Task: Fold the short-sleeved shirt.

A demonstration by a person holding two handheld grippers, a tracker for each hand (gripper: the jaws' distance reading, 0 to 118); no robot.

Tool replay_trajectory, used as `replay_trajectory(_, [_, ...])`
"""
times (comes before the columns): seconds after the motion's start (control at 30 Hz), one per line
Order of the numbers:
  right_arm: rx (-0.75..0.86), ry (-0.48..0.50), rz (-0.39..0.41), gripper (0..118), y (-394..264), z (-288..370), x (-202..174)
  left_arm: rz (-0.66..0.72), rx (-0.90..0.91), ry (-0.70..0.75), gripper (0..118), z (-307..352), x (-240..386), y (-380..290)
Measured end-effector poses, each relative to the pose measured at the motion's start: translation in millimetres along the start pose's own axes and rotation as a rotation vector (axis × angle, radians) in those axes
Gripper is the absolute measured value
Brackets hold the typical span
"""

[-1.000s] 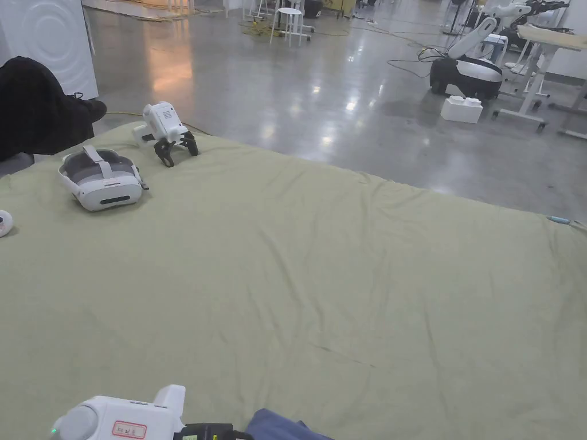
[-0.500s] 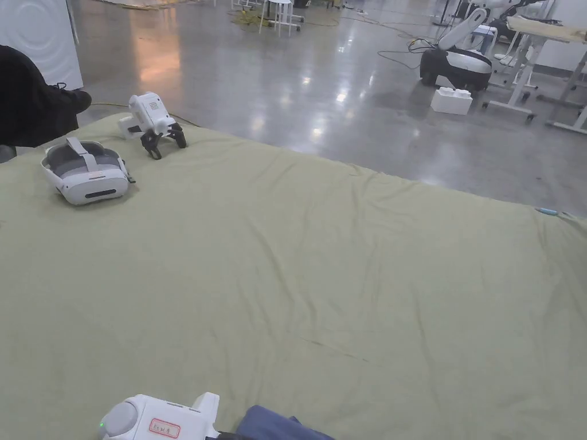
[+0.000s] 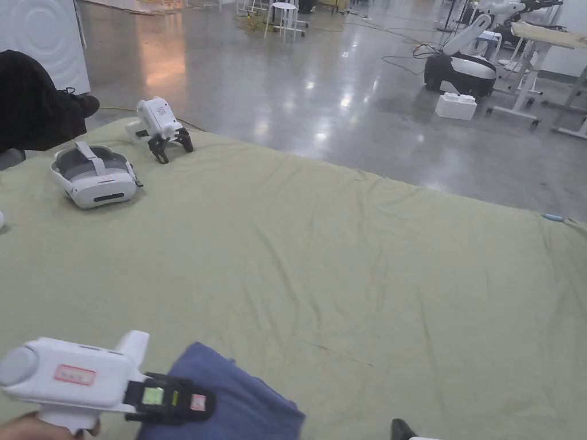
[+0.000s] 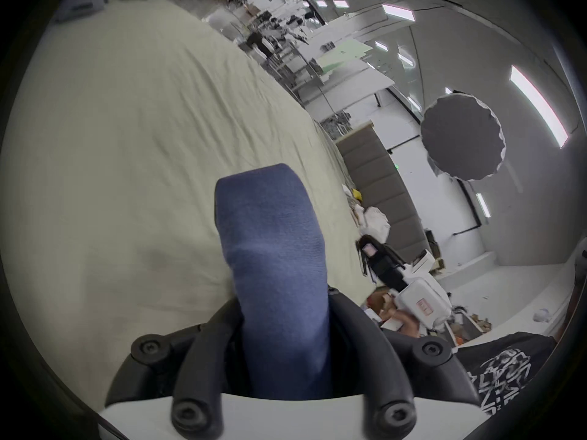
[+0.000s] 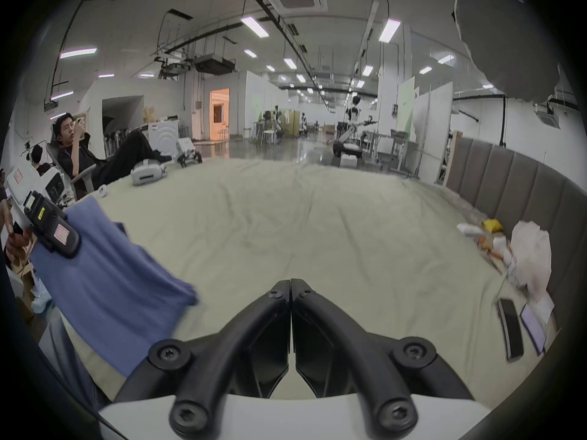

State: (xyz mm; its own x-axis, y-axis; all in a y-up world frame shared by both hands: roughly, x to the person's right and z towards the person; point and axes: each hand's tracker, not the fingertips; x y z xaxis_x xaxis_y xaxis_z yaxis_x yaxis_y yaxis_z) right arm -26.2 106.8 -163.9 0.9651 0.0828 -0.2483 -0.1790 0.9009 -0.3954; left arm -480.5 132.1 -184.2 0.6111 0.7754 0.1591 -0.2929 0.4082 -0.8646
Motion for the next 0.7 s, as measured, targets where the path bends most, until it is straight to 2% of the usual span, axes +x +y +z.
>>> replay_trajectory(0.17, [0.063, -0.039, 0.012, 0, 29, 4, 29, 0.022, 0.06, 0.161, 20, 81, -13, 28])
replay_trajectory(0.33, [0.11, -0.105, -0.005, 0, 45, 15, 62, 0.047, 0.066, 0.402, 20, 136, -31, 53])
replay_trajectory(0.6, [0.156, -0.214, -0.043, 0, 67, 33, 107, 0.108, 0.077, 0.504, 20, 190, -51, 70])
replay_trajectory(0.7, [0.156, -0.238, -0.041, 0, 67, 36, 115, 0.144, 0.071, 0.565, 20, 202, -85, 80])
